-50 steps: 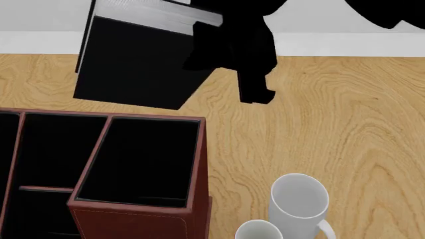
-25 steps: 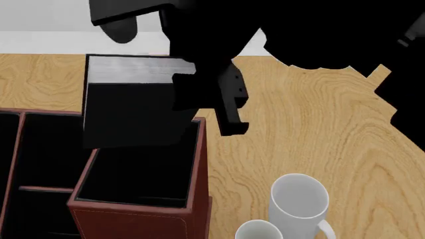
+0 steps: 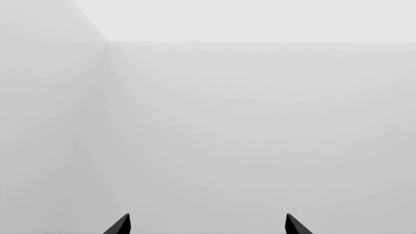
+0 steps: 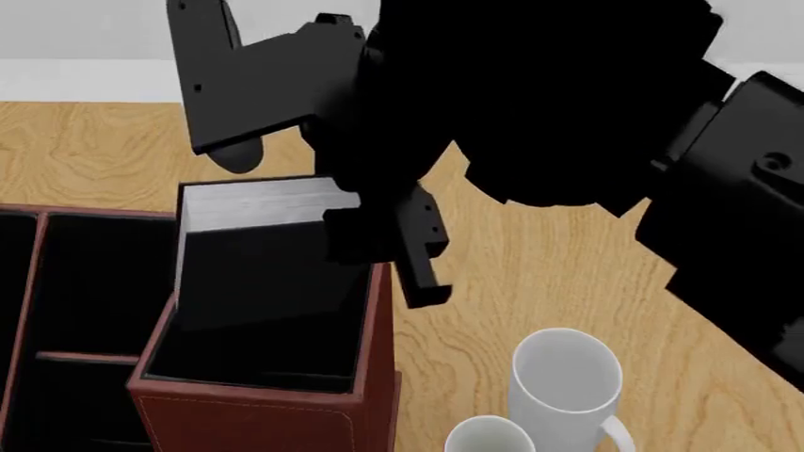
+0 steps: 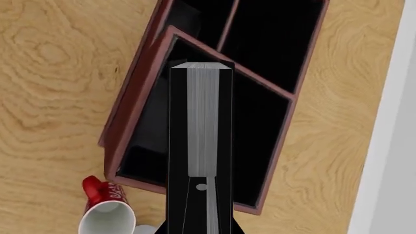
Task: Pick up the book and place it in the right compartment of the caddy.
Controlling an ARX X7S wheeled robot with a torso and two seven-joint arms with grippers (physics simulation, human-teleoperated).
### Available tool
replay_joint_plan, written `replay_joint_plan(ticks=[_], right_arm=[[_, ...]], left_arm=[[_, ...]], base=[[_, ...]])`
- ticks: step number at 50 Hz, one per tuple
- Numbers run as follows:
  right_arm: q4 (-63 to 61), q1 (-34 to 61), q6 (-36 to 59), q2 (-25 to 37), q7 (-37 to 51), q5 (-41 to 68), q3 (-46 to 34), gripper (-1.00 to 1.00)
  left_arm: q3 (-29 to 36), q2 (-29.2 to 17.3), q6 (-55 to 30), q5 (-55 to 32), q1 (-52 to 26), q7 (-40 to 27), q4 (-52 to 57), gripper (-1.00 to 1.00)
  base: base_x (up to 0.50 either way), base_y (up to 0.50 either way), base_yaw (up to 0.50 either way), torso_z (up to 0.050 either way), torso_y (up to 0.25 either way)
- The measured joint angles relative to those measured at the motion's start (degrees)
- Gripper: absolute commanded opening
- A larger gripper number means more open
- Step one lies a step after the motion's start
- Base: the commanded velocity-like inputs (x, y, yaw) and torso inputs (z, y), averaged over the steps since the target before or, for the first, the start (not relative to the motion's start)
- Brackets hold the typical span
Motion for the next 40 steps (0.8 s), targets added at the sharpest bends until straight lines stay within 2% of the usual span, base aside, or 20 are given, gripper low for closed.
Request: replay_joint_plan(ticks=[40], right_arm=[[10.0,-8.7,-12.5,-4.0,6.6,-7.2,-2.6,-1.0]], left_arm=[[-0.8,-0.6,2.3,2.1,3.6,1.1,-0.6,1.0]], base=[[0.0,0.0,0.0,0.0,0.001]])
